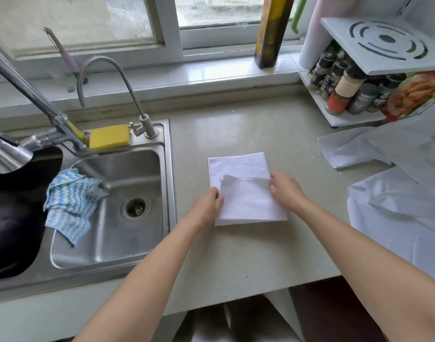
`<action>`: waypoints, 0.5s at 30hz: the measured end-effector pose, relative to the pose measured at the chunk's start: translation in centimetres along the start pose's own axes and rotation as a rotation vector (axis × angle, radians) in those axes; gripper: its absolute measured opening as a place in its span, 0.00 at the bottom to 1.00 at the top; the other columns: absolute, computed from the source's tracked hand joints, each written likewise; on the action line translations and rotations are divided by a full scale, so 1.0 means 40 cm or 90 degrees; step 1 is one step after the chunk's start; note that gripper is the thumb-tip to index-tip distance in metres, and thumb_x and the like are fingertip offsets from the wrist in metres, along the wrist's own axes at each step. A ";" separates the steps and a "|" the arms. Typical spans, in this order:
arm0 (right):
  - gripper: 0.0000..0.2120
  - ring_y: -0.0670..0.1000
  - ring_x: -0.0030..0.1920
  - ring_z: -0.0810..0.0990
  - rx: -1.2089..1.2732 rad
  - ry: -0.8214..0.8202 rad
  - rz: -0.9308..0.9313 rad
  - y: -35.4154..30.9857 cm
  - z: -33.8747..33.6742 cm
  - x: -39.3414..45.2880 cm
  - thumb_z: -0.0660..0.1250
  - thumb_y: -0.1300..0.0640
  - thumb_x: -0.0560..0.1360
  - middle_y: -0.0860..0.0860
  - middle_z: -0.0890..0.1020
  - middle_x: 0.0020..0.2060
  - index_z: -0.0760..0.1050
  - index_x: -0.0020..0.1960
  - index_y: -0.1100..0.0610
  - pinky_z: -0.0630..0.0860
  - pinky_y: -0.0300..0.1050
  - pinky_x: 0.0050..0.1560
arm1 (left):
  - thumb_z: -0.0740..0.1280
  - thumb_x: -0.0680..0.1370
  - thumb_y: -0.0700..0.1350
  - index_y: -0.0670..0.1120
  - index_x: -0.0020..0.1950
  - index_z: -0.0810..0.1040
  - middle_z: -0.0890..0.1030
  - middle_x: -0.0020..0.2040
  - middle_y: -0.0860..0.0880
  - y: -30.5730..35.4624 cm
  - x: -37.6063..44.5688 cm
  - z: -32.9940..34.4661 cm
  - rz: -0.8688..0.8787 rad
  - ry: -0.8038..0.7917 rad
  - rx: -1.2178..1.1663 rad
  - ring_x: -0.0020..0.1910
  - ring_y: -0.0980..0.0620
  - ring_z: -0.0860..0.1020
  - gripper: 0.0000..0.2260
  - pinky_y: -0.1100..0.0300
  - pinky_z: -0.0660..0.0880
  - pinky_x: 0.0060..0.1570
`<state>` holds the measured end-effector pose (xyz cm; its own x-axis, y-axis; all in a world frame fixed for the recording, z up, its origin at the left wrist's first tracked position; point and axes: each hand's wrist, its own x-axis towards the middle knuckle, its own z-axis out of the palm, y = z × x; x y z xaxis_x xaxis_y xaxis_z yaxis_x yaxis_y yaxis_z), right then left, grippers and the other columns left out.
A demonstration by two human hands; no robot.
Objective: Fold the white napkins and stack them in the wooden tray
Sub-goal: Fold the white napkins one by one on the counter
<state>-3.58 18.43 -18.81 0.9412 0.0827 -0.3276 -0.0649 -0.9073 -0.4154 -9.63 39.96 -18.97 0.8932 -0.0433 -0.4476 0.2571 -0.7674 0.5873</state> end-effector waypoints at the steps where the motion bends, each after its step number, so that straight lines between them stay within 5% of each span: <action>1: 0.11 0.63 0.50 0.77 -0.011 -0.005 -0.018 0.005 0.005 0.014 0.56 0.64 0.76 0.63 0.80 0.52 0.73 0.56 0.61 0.71 0.50 0.45 | 0.55 0.83 0.46 0.44 0.45 0.64 0.73 0.42 0.42 0.005 0.011 0.004 0.010 0.011 0.000 0.39 0.45 0.67 0.09 0.53 0.62 0.39; 8: 0.05 0.61 0.37 0.72 -0.093 -0.042 -0.137 -0.003 -0.021 0.128 0.53 0.61 0.77 0.61 0.76 0.40 0.60 0.53 0.56 0.66 0.50 0.36 | 0.49 0.83 0.41 0.41 0.61 0.64 0.75 0.48 0.39 0.029 0.086 0.029 -0.145 0.084 -0.051 0.43 0.42 0.73 0.10 0.53 0.67 0.41; 10: 0.05 0.62 0.39 0.73 -0.075 -0.057 -0.147 -0.010 -0.023 0.162 0.52 0.61 0.78 0.61 0.76 0.40 0.61 0.53 0.58 0.65 0.51 0.36 | 0.47 0.82 0.41 0.42 0.58 0.63 0.75 0.46 0.39 0.035 0.098 0.038 -0.172 0.104 -0.042 0.40 0.43 0.72 0.08 0.53 0.66 0.38; 15: 0.13 0.59 0.49 0.76 0.223 -0.051 0.021 -0.021 -0.045 0.210 0.61 0.52 0.79 0.58 0.76 0.48 0.67 0.55 0.62 0.73 0.50 0.50 | 0.48 0.80 0.35 0.41 0.62 0.60 0.75 0.46 0.39 0.043 0.111 0.055 -0.224 0.144 0.053 0.40 0.43 0.72 0.11 0.53 0.67 0.37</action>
<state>4.98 19.16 -19.69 0.9082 0.1001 -0.4063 -0.2185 -0.7147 -0.6644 -6.04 37.04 -21.45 0.8169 0.3649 -0.4467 0.5386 -0.7596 0.3645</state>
